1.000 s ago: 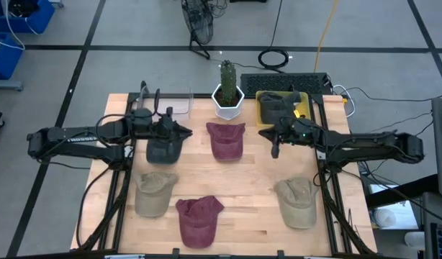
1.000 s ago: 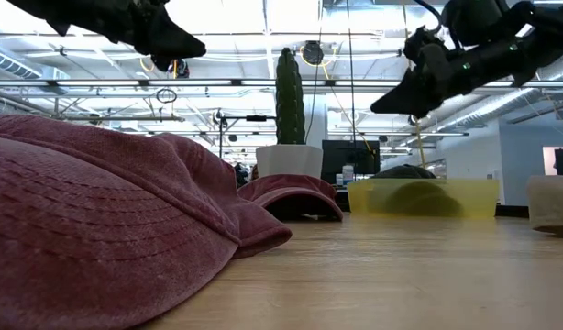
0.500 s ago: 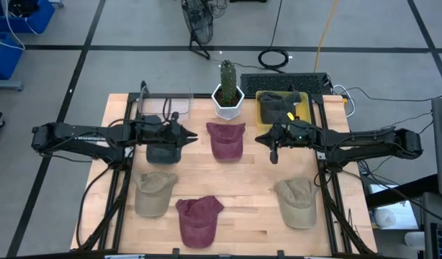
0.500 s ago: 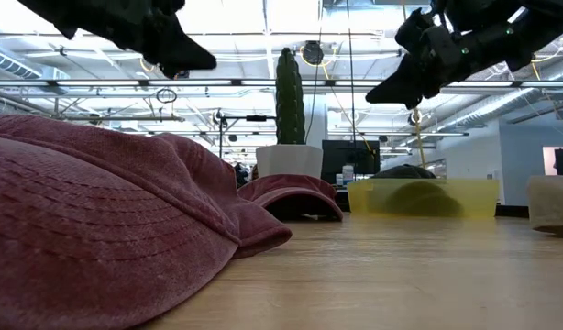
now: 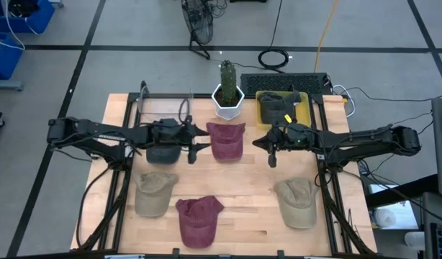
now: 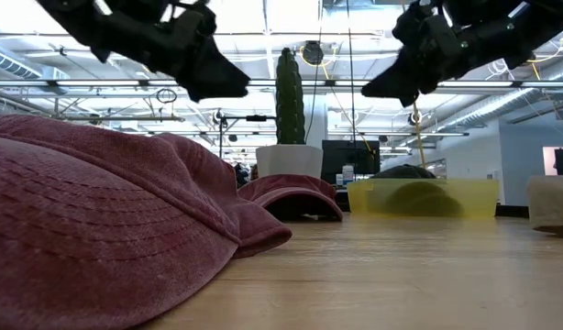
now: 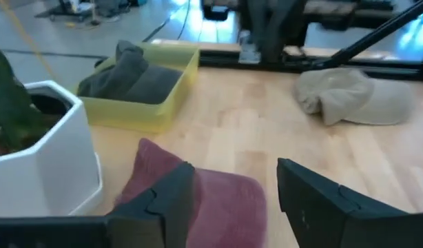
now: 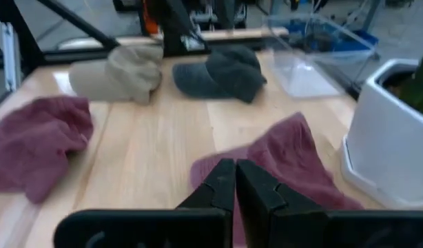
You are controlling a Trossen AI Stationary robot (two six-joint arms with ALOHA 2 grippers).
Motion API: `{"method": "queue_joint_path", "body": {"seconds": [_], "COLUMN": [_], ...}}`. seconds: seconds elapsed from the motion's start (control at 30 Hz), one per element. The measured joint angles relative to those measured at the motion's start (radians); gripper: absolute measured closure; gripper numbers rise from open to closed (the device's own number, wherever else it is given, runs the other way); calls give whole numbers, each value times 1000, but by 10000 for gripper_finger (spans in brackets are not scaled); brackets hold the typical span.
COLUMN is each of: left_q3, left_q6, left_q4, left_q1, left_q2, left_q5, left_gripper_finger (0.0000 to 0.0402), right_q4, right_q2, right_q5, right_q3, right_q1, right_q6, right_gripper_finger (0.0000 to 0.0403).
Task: Pick & Place hat
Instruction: Put the top red cap into the transparent bin
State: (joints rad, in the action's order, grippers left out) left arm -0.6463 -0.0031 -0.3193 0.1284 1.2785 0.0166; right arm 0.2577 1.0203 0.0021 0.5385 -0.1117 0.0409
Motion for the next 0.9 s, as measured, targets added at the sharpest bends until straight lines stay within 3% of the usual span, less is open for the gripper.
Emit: {"method": "queue_joint_path", "body": {"seconds": [0.13,0.47,0.9], "left_q3": [-67,-196,-303], "left_q6": [-2,34,91], "left_q4": [15,35,155], "left_q1": [2,13,106], "left_q2": [88,324,436], "left_q5": [73,74,-147], "left_gripper_finger": [193,192,192], "right_q4": [49,60,7], "right_q2": [0,0,0], "right_q5": [1,1,39], "right_q3": [0,0,-2], "right_q1": [25,68,117], "right_q6": [18,23,45], "right_gripper_finger": [398,399,399]}}
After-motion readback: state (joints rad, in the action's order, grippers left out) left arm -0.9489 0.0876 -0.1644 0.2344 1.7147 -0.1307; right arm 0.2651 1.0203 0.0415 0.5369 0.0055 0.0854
